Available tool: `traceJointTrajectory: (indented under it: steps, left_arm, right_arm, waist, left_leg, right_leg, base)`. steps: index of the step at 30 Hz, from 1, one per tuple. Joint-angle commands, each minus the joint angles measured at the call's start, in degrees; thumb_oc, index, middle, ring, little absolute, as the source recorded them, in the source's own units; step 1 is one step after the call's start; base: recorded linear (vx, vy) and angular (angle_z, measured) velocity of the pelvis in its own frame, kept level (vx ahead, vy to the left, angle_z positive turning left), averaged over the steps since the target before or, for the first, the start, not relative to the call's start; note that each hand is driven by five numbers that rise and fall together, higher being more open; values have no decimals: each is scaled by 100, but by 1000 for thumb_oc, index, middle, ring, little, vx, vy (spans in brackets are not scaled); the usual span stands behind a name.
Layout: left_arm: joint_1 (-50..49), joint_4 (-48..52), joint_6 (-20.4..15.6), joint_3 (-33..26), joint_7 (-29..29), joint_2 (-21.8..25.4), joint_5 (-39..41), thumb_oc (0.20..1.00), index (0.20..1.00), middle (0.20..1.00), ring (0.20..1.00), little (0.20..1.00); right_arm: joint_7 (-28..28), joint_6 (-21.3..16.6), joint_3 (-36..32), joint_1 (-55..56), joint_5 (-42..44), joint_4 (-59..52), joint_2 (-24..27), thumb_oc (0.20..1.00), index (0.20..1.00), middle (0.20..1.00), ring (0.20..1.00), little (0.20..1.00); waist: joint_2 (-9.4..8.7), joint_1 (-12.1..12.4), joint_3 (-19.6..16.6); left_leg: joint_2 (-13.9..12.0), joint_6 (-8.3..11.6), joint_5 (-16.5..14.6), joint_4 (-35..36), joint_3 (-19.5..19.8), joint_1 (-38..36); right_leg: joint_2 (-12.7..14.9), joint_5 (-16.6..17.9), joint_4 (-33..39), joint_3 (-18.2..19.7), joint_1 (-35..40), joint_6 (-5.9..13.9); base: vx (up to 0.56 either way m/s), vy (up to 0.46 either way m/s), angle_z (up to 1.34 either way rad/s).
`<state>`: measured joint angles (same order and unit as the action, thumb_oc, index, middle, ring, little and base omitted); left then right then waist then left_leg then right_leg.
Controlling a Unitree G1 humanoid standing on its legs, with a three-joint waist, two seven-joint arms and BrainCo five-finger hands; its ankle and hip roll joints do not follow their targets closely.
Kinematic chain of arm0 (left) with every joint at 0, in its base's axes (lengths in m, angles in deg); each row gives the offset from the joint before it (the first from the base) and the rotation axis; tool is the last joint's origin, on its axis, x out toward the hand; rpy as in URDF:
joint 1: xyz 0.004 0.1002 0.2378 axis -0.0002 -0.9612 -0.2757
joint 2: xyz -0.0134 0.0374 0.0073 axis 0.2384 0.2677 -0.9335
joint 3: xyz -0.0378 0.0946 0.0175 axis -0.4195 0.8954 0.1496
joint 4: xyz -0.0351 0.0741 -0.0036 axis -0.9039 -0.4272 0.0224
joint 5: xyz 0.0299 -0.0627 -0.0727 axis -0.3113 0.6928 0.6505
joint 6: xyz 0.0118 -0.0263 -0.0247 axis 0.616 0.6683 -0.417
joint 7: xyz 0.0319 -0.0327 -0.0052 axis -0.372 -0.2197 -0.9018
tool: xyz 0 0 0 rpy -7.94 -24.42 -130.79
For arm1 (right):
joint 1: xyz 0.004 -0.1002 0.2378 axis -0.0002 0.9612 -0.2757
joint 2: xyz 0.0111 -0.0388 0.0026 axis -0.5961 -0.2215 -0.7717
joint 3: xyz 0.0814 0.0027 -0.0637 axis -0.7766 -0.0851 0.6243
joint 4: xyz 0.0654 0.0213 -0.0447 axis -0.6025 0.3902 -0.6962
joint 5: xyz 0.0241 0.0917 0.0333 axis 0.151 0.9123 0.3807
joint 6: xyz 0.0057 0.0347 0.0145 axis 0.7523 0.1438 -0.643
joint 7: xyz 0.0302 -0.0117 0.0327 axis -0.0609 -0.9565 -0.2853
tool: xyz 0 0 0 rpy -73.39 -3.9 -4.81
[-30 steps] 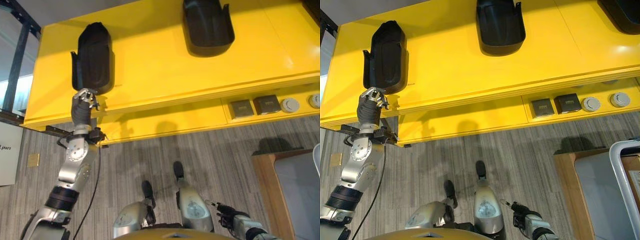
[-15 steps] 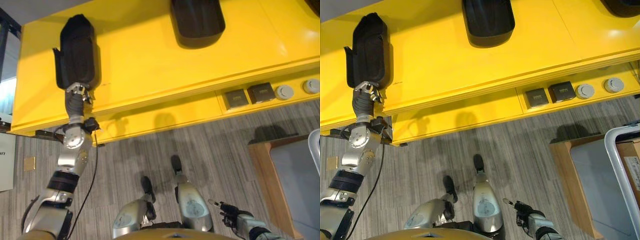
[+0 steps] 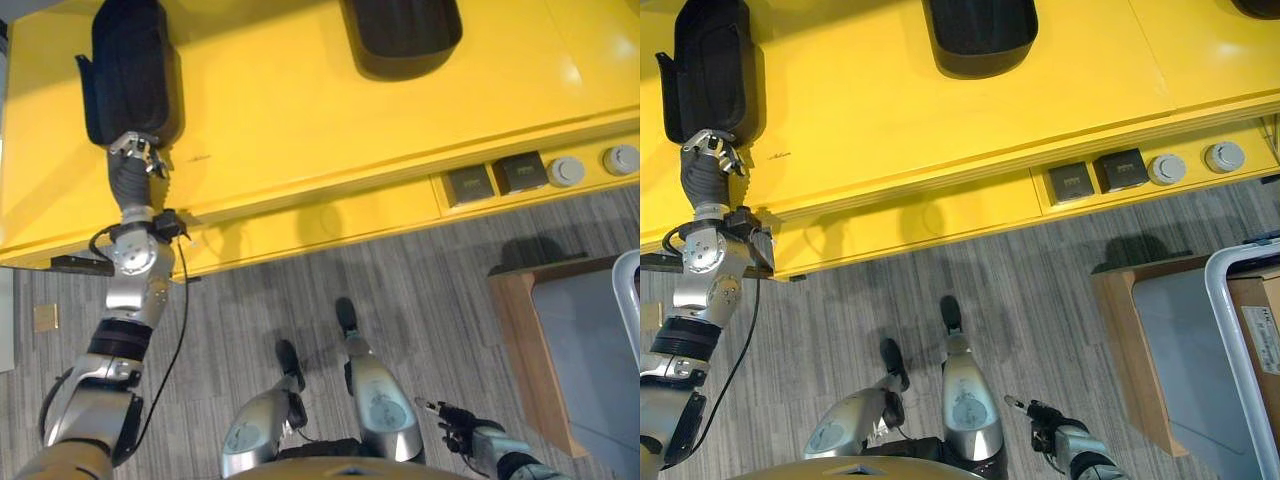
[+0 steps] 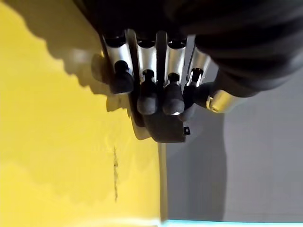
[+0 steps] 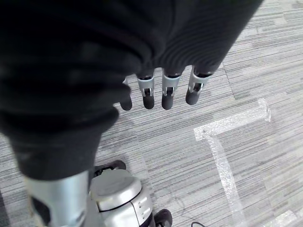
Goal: Move parts from the plastic box to the shelf.
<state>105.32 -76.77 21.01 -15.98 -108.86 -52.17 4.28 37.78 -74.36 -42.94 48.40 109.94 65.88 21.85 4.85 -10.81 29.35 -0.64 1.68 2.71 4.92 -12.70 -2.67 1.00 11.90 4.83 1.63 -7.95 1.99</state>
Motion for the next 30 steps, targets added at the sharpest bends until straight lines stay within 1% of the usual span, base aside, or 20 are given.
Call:
traceJointTrajectory:
  steps: [1,3,6,7,8,9,12,13,14,16,17,20,22,23,24,25,26,28,29,30]
  left_arm:
    - [98,-360,-72,102,174,384,131,200,200,200,200,200]
    - [6,-286,-72,127,222,343,120,200,200,200,200,200]
    - [-328,-59,-258,151,273,118,163,200,200,200,200,200]
    - [-476,59,-339,158,233,26,148,307,307,307,307,307]
    - [-649,209,-410,185,110,-86,88,868,868,868,868,868]
    - [-942,400,-550,250,-60,-317,-27,1000,1000,1000,1000,1000]
    - [-1222,562,-569,392,-316,-500,-372,1000,1000,1000,1000,1000]
    - [-1325,645,-376,481,-317,-540,-759,1000,1000,1000,1000,1000]
    - [-1346,661,-327,518,-352,-542,-848,1000,1000,1000,1000,1000]
    - [-1521,682,-284,599,-376,-532,-654,1000,1000,1000,1000,1000]
    - [-1538,687,-261,597,-377,-531,-657,1000,1000,1000,1000,1000]
    - [-1845,441,181,628,-545,-579,-837,1000,1000,1000,1000,1000]
    - [-2115,-108,459,632,-611,-647,-1074,1000,1000,1000,1000,1000]
    - [-2115,-108,459,632,-611,-647,-1074,1000,1000,1000,1000,1000]
    - [-2298,-1085,477,729,-471,-773,-789,1000,1000,1000,1000,1000]
    - [-2374,-1420,586,705,-457,-835,-791,1000,1000,1000,1000,1000]
    - [-2491,-2110,473,680,-253,-952,-703,1000,1000,1000,1000,1000]
    - [-2573,-2567,548,598,-153,-1084,-542,1000,1000,1000,1000,1000]
    - [-2605,-2839,490,566,-86,-1141,-556,1000,1000,1000,1000,1000]
    - [-2624,-3219,642,519,51,-1200,-612,1000,1000,1000,1000,1000]
  right_arm:
    - [-28,16,252,89,118,89,-24,1000,1000,1000,1000,1000]
    - [-28,6,228,123,90,92,-52,1000,1000,1000,1000,1000]
    - [-29,-38,183,145,19,168,-125,1000,1000,1000,1000,1000]
    - [-33,-58,170,149,5,193,-147,1000,1000,1000,1000,1000]
    - [-28,-85,167,162,-18,222,-171,1000,1000,1000,1000,1000]
    - [37,-136,177,181,-21,276,-225,1000,1000,1000,1000,1000]
    - [101,-166,182,165,52,353,-293,1000,1000,1000,1000,1000]
    - [128,-52,184,132,16,359,-329,1000,1000,1000,1000,1000]
    - [135,-10,188,111,-19,368,-341,1000,1000,1000,1000,1000]
    - [147,126,219,43,-205,435,-341,1000,1000,1000,1000,1000]
    - [144,137,222,37,-217,437,-338,1000,1000,1000,1000,1000]
    - [236,416,239,-106,-71,486,-327,1000,1000,1000,1000,1000]
    - [244,400,200,-153,-24,536,-338,1000,1000,1000,1000,1000]
    - [244,400,200,-153,-24,536,-338,1000,1000,1000,1000,1000]
    - [140,407,247,-187,-114,562,-393,1000,1000,1000,1000,1000]
    - [93,431,280,-185,-205,564,-418,1000,1000,1000,1000,1000]
    - [48,472,343,-197,-343,603,-470,1000,1000,1000,1000,1000]
    - [19,527,390,-192,-482,627,-498,1000,1000,1000,1000,1000]
    - [13,539,410,-186,-502,672,-522,1000,1000,1000,1000,1000]
    - [1,583,436,-185,-489,746,-556,1000,1000,1000,1000,1000]
  waist:
    - [-117,-66,-154]
    - [-124,-43,-248]
    - [-133,48,-441]
    - [-134,91,-510]
    - [-136,135,-596]
    - [-151,220,-778]
    - [-195,352,-1062]
    - [-228,424,-1232]
    - [-240,451,-1292]
    - [-286,572,-1514]
    - [-291,580,-1525]
    - [-361,745,-1705]
    - [-404,825,-1770]
    - [-404,825,-1770]
    - [-443,860,-1812]
    - [-458,871,-1827]
    - [-491,883,-1837]
    - [-519,898,-1835]
    - [-532,906,-1838]
    - [-548,917,-1836]
  left_leg:
    - [-156,19,-185,-54,153,354]
    - [-138,16,-207,-48,180,300]
    - [-107,23,-227,-35,218,187]
    - [-96,25,-228,-31,228,150]
    - [-85,27,-231,-27,237,103]
    - [-64,21,-236,-28,261,13]
    - [-47,5,-257,-55,307,-117]
    - [-33,-13,-280,-72,322,-203]
    - [-26,-18,-290,-78,328,-236]
    - [20,-52,-362,-133,408,-386]
    - [25,-55,-369,-136,413,-399]
    - [77,-117,-504,-185,522,-613]
    - [106,-144,-567,-167,571,-732]
    - [106,-144,-567,-167,571,-732]
    - [127,-164,-590,-143,593,-787]
    - [131,-171,-594,-132,585,-796]
    - [136,-187,-601,-122,572,-801]
    - [135,-205,-613,-115,559,-799]
    - [134,-211,-614,-108,552,-801]
    - [132,-222,-618,-93,539,-807]
  right_leg:
    - [-87,-962,-148,3,316,88]
    - [-100,-975,-128,1,391,93]
    - [-109,-998,-106,-41,562,101]
    - [-107,-1006,-104,-68,623,102]
    - [-99,-1014,-98,-107,701,102]
    - [-84,-1030,-92,-174,855,98]
    - [-36,-1059,-108,-306,1088,95]
    - [-9,-1071,-119,-367,1212,92]
    - [-1,-1074,-118,-385,1259,90]
    - [31,-1083,-99,-452,1483,79]
    - [33,-1085,-94,-458,1502,79]
    - [42,-1129,-71,-537,1747,65]
    - [47,-1158,-69,-573,1837,81]
    - [47,-1158,-69,-573,1837,81]
    - [57,-1156,-77,-582,1854,106]
    - [62,-1162,-72,-590,1862,120]
    - [66,-1172,-104,-592,1840,142]
    - [65,-1189,-118,-617,1837,145]
    - [67,-1193,-122,-630,1835,154]
    - [72,-1195,-127,-657,1833,166]
  base:
    - [-55,4,1]
    - [-52,5,3]
    - [-69,16,1]
    - [-78,34,3]
    - [-134,76,7]
    - [-134,83,17]
    - [-85,55,24]
    - [-30,35,9]
    - [-21,37,8]
    - [6,32,26]
    - [6,26,25]
    - [-10,8,14]
    - [-23,6,20]
    - [-42,11,6]
    - [-35,10,2]
    - [-58,12,3]
    - [-43,7,0]
    - [-36,3,-3]
    - [0,0,0]
    - [0,0,0]
